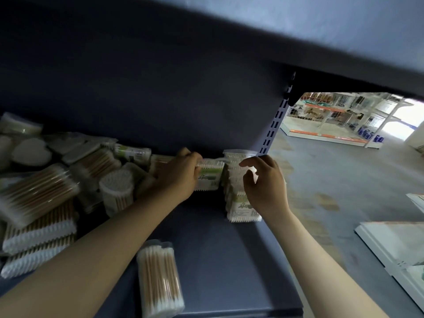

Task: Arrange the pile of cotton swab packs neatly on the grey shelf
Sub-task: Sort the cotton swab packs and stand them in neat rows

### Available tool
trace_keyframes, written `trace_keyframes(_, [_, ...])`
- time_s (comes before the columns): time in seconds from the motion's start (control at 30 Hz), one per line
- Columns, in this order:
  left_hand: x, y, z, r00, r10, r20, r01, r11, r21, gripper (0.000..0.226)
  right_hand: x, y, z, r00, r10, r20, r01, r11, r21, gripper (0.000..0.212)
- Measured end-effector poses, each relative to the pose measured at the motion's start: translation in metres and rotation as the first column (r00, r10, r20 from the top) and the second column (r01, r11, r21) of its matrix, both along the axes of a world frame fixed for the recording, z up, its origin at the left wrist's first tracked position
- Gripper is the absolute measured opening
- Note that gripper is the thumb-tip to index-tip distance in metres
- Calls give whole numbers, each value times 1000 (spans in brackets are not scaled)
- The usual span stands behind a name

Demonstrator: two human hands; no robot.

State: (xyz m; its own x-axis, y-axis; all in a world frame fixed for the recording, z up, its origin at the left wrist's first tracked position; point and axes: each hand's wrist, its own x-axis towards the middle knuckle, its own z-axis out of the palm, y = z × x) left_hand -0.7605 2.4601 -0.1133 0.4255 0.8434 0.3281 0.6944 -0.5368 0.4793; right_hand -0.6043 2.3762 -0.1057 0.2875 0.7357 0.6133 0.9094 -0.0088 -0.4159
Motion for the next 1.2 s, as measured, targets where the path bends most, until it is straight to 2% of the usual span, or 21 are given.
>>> trace_keyframes(0.13, [0, 1, -8, 992, -8, -129, 21, 995, 94, 35, 3, 5, 0, 1000, 2, 4, -2, 999, -52, 24])
trace_keyframes(0.27, [-1, 3, -9, 947, 56, -315, 47, 950, 309, 40, 6, 13, 3, 999, -10, 32, 14, 993, -115, 23])
trace_keyframes(0.4, [0, 5, -10, 882, 94, -462, 104, 918, 384, 48, 7, 22, 5, 996, 7, 90, 20, 956, -294, 36])
trace_keyframes(0.5, [3, 10, -11, 868, 147, -475, 101, 883, 458, 51, 6, 26, 5, 994, 40, 105, 4, 922, -387, 41])
trace_keyframes(0.6, [12, 13, -13, 844, 128, -521, 108, 910, 399, 41, 7, 28, 2, 981, 62, 183, 14, 922, -387, 42])
trace_keyframes(0.73, [18, 15, -10, 875, 165, -455, 71, 886, 459, 37, 9, 30, -7, 972, 70, 222, 12, 938, -345, 42])
trace_keyframes(0.87, [23, 26, -13, 861, 248, -444, 34, 843, 537, 37, 8, 34, -12, 972, 44, 231, 23, 960, -280, 59])
trace_keyframes(0.97, [27, 25, -8, 869, 232, -436, 49, 838, 543, 36, 7, 35, -13, 967, 27, 253, 47, 958, -283, 71])
trace_keyframes(1.07, [32, 28, -12, 868, 235, -437, 33, 851, 524, 27, 7, 36, -13, 975, 41, 217, 26, 956, -294, 67])
trace_keyframes(1.1, [30, 27, -9, 895, 243, -373, 9, 828, 560, 26, 7, 36, -13, 978, 42, 203, 21, 954, -299, 66])
trace_keyframes(1.2, [27, 30, -10, 875, 210, -436, -1, 902, 432, 28, 7, 37, -13, 981, 42, 190, 16, 955, -296, 60])
